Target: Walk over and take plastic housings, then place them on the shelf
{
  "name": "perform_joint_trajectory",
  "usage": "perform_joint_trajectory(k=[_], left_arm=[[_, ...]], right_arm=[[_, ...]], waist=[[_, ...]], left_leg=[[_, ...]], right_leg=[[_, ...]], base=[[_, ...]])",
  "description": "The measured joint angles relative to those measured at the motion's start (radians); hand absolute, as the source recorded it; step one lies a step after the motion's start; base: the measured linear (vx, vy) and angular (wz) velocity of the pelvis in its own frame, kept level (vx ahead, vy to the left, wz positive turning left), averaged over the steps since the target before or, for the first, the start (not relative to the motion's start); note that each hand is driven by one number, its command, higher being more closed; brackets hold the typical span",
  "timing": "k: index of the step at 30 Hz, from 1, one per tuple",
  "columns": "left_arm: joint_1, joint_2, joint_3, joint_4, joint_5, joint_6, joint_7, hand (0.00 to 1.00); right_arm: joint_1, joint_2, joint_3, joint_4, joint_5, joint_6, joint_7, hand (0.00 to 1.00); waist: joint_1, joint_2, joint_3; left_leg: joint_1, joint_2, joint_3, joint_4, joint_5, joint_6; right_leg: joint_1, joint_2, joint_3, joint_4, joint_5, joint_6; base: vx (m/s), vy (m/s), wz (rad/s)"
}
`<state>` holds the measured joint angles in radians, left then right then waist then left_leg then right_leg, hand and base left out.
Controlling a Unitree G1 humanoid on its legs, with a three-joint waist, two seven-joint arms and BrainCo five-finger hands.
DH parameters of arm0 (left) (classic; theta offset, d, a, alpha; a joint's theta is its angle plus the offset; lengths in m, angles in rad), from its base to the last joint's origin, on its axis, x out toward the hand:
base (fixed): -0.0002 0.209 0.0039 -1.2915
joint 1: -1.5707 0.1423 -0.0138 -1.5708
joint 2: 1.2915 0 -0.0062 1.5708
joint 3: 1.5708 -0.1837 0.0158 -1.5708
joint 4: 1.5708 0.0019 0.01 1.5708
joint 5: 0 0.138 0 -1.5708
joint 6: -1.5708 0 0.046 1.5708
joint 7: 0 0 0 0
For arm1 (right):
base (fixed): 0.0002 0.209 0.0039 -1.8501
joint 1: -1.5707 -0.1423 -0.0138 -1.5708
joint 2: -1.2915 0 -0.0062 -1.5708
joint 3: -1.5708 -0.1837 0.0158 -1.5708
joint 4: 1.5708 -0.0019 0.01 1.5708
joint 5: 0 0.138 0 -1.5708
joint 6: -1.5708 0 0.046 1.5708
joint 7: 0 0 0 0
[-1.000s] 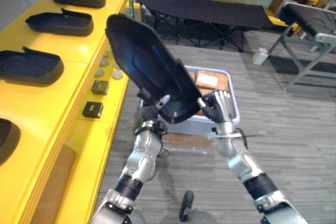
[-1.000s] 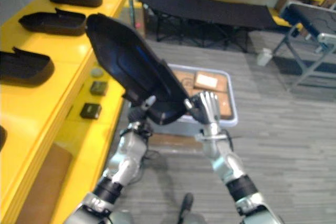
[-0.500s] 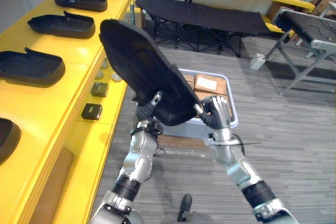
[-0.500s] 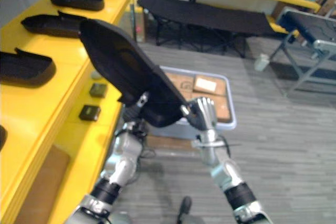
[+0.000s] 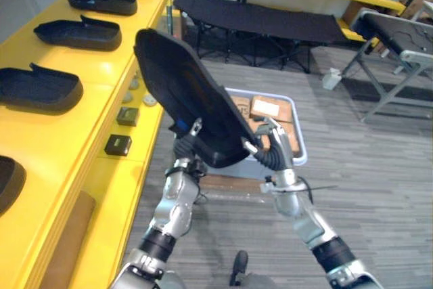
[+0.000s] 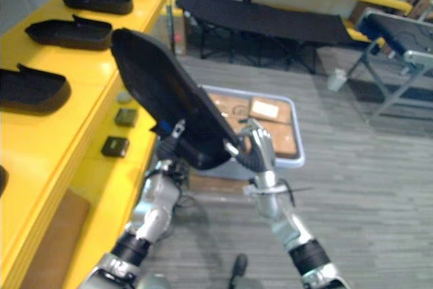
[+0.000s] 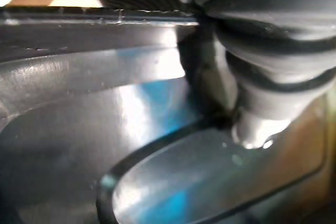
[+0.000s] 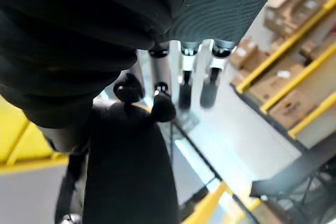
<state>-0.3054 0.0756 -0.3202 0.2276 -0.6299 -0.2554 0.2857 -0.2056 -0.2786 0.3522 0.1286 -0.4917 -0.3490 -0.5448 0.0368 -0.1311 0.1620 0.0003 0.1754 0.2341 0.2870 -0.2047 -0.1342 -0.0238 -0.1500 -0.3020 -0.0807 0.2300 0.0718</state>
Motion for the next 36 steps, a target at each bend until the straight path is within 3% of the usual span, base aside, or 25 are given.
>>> perform_joint_trajectory(k=[4, 10, 16, 18, 22, 29, 36], left_arm=[[0.046, -0.010, 0.017, -0.038, 0.142, 0.000, 0.071, 1.00], [0.105, -0.046, 0.136, -0.040, 0.455, 0.004, 0.283, 1.00], [0.156, -0.046, 0.240, -0.067, 0.688, 0.031, 0.439, 1.00], [0.194, -0.048, 0.251, -0.099, 0.733, 0.040, 0.466, 1.00], [0.218, -0.055, 0.262, -0.151, 0.758, 0.038, 0.476, 1.00], [0.332, -0.060, 0.256, -0.317, 0.720, -0.031, 0.378, 1.00], [0.419, -0.062, 0.262, -0.398, 0.678, -0.046, 0.361, 1.00]], right_arm=[[0.008, 0.002, -0.026, -0.124, 0.137, 0.004, 0.068, 0.00], [0.051, 0.019, -0.219, -0.289, 0.519, -0.004, 0.158, 0.00], [0.192, 0.085, -0.389, -0.308, 0.841, -0.087, 0.191, 0.00], [0.269, 0.117, -0.426, -0.298, 0.913, -0.089, 0.216, 0.00], [0.334, 0.172, -0.461, -0.205, 0.930, -0.079, 0.237, 0.00], [0.450, 0.228, -0.460, -0.008, 0.922, 0.010, 0.303, 0.00], [0.469, 0.233, -0.455, 0.010, 0.922, 0.009, 0.355, 0.00]], waist=[[-0.010, 0.014, -0.025], [-0.020, 0.038, -0.050], [-0.051, 0.077, -0.083], [-0.053, 0.094, -0.094], [-0.056, 0.097, -0.095], [-0.064, 0.097, -0.095], [-0.058, 0.099, -0.093]], left_leg=[[0.011, -0.002, 0.014, -0.004, 0.000, 0.000], [0.043, 0.000, 0.046, -0.019, -0.001, 0.000], [0.059, 0.001, 0.054, -0.058, 0.007, -0.009], [0.073, 0.001, 0.064, -0.079, 0.010, -0.011], [0.089, 0.001, 0.079, -0.097, 0.011, -0.013], [0.086, -0.013, 0.082, -0.114, 0.011, -0.011], [0.084, -0.024, 0.052, -0.114, 0.013, -0.004]], right_leg=[[0.003, 0.003, 0.003, 0.000, -0.002, 0.000], [0.008, 0.006, 0.028, 0.000, -0.017, -0.002], [0.007, 0.013, 0.031, 0.000, -0.026, -0.001], [0.007, 0.016, 0.034, 0.000, -0.024, 0.002], [0.005, 0.020, 0.050, 0.000, -0.024, 0.002], [-0.009, 0.010, 0.055, 0.000, -0.024, 0.004], [0.009, -0.006, 0.024, 0.000, -0.037, 0.021]], base=[[-0.01, 0.013, -0.06], [-0.03, 0.017, -0.13], [0.01, 0.007, -0.04], [0.07, 0.039, -0.06], [0.03, 0.037, -0.11], [0.00, 0.047, -0.01], [-0.03, 0.032, 0.12]])
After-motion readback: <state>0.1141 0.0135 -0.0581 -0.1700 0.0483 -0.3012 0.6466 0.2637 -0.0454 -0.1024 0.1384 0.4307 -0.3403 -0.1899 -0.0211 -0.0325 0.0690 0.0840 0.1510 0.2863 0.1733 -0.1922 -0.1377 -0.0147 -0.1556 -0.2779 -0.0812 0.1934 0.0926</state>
